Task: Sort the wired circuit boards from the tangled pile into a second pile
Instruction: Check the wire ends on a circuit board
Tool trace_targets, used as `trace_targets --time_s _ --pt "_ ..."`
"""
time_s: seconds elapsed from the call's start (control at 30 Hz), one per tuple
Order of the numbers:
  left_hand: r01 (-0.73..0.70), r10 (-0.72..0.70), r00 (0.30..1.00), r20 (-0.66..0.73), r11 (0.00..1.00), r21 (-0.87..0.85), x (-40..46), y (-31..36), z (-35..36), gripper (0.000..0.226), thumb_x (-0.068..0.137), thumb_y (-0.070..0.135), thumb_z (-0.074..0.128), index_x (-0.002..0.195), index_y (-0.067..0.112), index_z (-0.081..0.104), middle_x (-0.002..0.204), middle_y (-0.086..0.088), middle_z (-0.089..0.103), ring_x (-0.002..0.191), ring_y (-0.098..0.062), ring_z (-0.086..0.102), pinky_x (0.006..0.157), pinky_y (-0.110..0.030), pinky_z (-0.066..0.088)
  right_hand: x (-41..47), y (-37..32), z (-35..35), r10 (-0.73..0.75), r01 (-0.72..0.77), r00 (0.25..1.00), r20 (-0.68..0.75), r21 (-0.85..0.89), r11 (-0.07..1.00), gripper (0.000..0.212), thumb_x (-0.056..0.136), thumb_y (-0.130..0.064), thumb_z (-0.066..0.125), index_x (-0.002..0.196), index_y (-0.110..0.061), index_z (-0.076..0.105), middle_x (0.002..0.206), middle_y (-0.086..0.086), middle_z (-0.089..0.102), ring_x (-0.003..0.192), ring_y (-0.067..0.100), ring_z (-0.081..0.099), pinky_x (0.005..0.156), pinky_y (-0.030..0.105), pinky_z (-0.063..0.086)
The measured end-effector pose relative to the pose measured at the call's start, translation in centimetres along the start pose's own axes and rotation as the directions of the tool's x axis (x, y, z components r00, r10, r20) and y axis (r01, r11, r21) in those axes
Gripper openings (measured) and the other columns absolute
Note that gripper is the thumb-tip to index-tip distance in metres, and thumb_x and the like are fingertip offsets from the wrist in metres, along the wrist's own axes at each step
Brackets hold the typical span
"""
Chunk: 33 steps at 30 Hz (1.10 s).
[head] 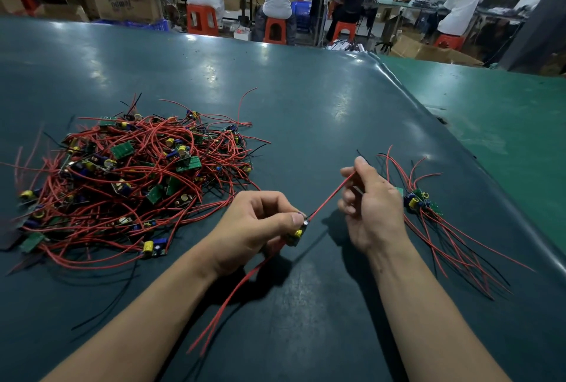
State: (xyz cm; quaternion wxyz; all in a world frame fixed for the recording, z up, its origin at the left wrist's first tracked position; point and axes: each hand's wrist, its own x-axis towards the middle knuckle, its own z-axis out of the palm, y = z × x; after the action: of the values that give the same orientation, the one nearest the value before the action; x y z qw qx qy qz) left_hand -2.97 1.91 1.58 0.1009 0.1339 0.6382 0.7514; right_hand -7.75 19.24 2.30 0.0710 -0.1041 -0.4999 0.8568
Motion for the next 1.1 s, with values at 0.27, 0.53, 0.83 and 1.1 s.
trace_targets --time_s 0.27,0.53,0.83,1.1 --pt "-0.097 0.143 0.936 -0.321 0.983 0.157 0.6 -0.2 0.2 0.015 0.086 0.001 0.069 0.072 0.005 0.064 0.05 0.006 0.059 0.043 -0.003 0.045 0.046 -0.019 0.037 -1.6 1.2 0.4 0.263 -0.104 0.902 0.343 -0.418 0.903 0.04 0.057 -0.05 0.08 0.078 -0.016 0.074 0.063 -0.006 0.06 0.041 0.004 0.04 0.036 0.014 0.026" --pt "-0.083 0.127 0.956 -0.264 0.982 0.171 0.5 -0.2 0.4 0.01 0.085 0.003 0.07 0.075 0.002 0.067 0.056 0.003 0.064 0.045 -0.005 0.049 0.047 -0.016 0.039 -1.7 1.1 0.3 0.176 -0.023 0.91 0.375 -0.379 0.925 0.023 0.076 -0.031 0.07 0.083 -0.01 0.076 0.064 -0.001 0.063 0.041 0.006 0.042 0.038 0.013 0.031" --pt "-0.021 0.022 0.995 -0.094 1.0 0.014 0.5 -0.1 0.0 0.014 0.071 0.013 0.076 0.06 0.015 0.068 0.056 -0.004 0.061 0.044 -0.011 0.047 0.042 -0.018 0.035 -0.7 -0.1 -0.1 0.078 -0.021 0.969 0.233 -0.235 0.972 0.029 0.097 -0.022 0.058 0.076 -0.009 0.073 0.057 -0.005 0.049 0.037 0.005 0.032 0.034 0.012 0.02" --pt "-0.012 0.003 0.993 -0.121 0.997 -0.077 0.6 -0.3 -0.3 0.015 0.059 0.03 0.077 0.06 0.016 0.07 0.056 -0.002 0.06 0.047 -0.013 0.047 0.043 -0.016 0.033 0.0 -0.6 -0.7 0.094 -0.077 0.987 0.132 -0.134 0.988 0.038 0.096 -0.041 0.055 0.086 -0.009 0.072 0.059 -0.006 0.047 0.037 0.005 0.03 0.036 0.013 0.017"
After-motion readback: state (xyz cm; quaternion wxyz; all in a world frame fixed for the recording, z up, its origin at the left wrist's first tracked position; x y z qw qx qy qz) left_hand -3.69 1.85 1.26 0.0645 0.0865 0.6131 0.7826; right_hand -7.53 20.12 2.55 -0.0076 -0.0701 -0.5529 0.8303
